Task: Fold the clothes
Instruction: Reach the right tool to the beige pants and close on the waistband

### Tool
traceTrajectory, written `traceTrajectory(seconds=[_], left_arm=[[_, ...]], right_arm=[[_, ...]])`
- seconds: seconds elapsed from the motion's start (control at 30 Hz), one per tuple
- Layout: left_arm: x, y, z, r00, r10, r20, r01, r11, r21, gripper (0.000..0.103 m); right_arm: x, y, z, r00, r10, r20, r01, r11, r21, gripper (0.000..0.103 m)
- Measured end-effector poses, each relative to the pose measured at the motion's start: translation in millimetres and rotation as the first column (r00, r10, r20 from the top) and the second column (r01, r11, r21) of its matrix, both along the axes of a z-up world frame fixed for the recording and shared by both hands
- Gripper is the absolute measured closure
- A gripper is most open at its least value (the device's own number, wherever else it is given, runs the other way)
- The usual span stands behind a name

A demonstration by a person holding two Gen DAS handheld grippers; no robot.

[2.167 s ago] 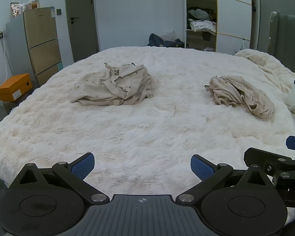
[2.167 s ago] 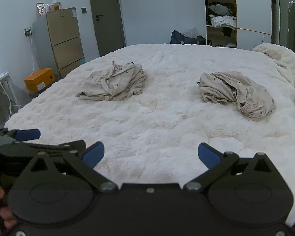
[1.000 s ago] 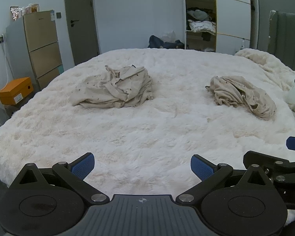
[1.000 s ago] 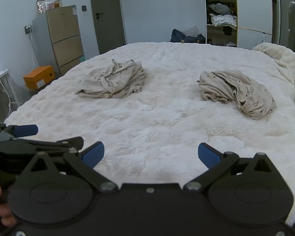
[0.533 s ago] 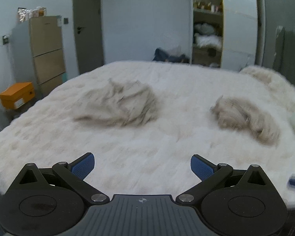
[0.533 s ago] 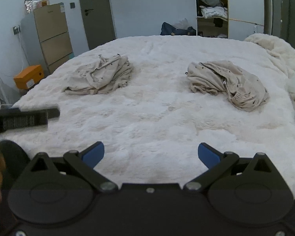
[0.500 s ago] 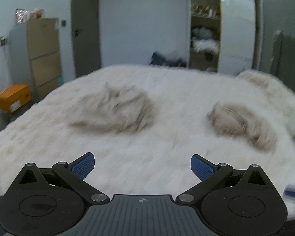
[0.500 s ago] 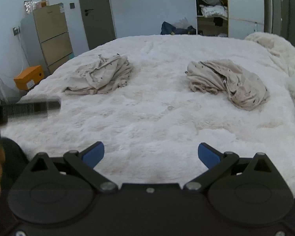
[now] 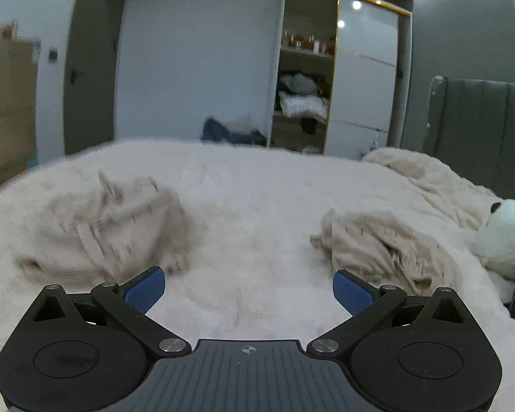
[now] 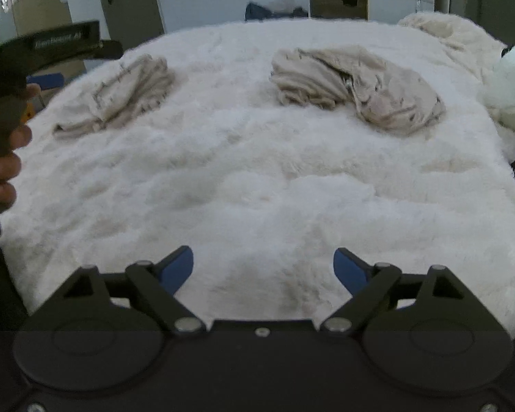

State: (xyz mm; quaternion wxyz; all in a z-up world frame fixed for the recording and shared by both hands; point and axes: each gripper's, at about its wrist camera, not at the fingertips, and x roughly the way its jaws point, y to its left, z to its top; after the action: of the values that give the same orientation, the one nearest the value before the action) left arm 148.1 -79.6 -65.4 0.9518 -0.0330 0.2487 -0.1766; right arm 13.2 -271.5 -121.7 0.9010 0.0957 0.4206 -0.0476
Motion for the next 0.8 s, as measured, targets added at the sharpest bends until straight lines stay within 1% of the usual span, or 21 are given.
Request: traceTrajectory(seconds=[0.03,0.07,0.13,0.17,0.2,0.27,0.3,0.33,0.37,0.4,0.43,0.47,0.5,0.53,0.6,0.67,0.8], left_arm=[[5.3,3.8,-12.4,0.998,-0.026,-0.054,0.025,0.999,-0.035,0.000],[9.2,6.4,-19.0,0.996,-0.041,-0.080,0.036,0.998,-0.059,0.000],[14.5,9.8,-21.4,0.996,-0.045,-0.082,0.038,0.996,-0.086,0.000],[17.1,11.4,-22.6,0.995,-0.047,-0.082,0.038,0.994,-0.099,0.000],[19.7,13.1,-23.8,0.995,-0.049,-0.083,0.039,0.993,-0.113,0.000],[22.6,15.1,-19.7,0.998,-0.051,-0.047,0.046,0.993,-0.108,0.000],[23.7,16.4,-17.3,0.997,-0.062,-0.039,0.057,0.993,-0.104,0.000],[26.6,18.3,-15.6,0.996,-0.079,-0.048,0.074,0.991,-0.112,0.000],[29.6,20.0,-14.6,0.993,-0.097,-0.066,0.088,0.988,-0.131,0.000],[32.0,22.6,-14.3,0.990,-0.108,-0.085,0.094,0.983,-0.160,0.000],[35.1,26.8,-14.9,0.986,-0.121,-0.111,0.097,0.975,-0.201,0.000],[36.7,29.1,-14.9,0.984,-0.128,-0.127,0.097,0.970,-0.224,0.000],[38.0,30.2,-15.3,0.982,-0.127,-0.140,0.093,0.969,-0.230,0.000],[40.4,31.8,-16.6,0.980,-0.125,-0.156,0.086,0.968,-0.235,0.000],[43.8,34.7,-17.9,0.977,-0.126,-0.171,0.081,0.966,-0.246,0.000],[47.9,38.6,-18.9,0.974,-0.130,-0.184,0.078,0.961,-0.267,0.000],[49.8,42.9,-19.2,0.973,-0.130,-0.192,0.070,0.954,-0.292,0.000]], right_arm=[[5.7,-3.9,-2.0,1.000,0.008,-0.024,-0.008,1.000,0.010,0.016],[12.0,-7.7,-3.3,0.999,0.016,-0.043,-0.016,1.000,0.011,0.016],[30.7,-13.7,-0.4,0.998,0.028,-0.048,-0.031,0.997,-0.072,0.018],[42.1,-16.9,1.0,0.998,0.030,-0.049,-0.036,0.993,-0.112,0.021],[51.4,-20.2,1.9,0.998,0.028,-0.050,-0.035,0.990,-0.136,0.022],[84.3,-34.0,5.2,0.999,0.016,-0.046,-0.025,0.980,-0.198,0.026],[102.7,-42.5,7.1,0.999,0.006,-0.044,-0.016,0.973,-0.230,0.026],[126.9,-56.4,9.8,0.999,-0.023,-0.042,0.012,0.966,-0.259,0.029],[139.1,-65.3,10.4,0.998,-0.045,-0.035,0.033,0.962,-0.269,0.034],[152.1,-74.8,10.9,0.997,-0.067,-0.030,0.056,0.958,-0.280,0.036],[169.6,-87.0,10.5,0.995,-0.094,-0.029,0.082,0.953,-0.293,0.037],[185.1,-97.8,9.9,0.992,-0.119,-0.029,0.104,0.946,-0.307,0.037],[193.7,-103.4,7.9,0.990,-0.135,-0.035,0.117,0.939,-0.323,0.037],[204.4,-110.0,3.6,0.987,-0.153,-0.046,0.128,0.929,-0.347,0.041],[216.5,-120.0,-5.1,0.980,-0.184,-0.070,0.145,0.916,-0.373,0.055],[220.7,-133.2,-13.6,0.971,-0.212,-0.112,0.165,0.930,-0.329,0.100],[199.6,-135.5,-1.8,0.975,-0.216,-0.053,0.192,0.938,-0.288,0.101]])
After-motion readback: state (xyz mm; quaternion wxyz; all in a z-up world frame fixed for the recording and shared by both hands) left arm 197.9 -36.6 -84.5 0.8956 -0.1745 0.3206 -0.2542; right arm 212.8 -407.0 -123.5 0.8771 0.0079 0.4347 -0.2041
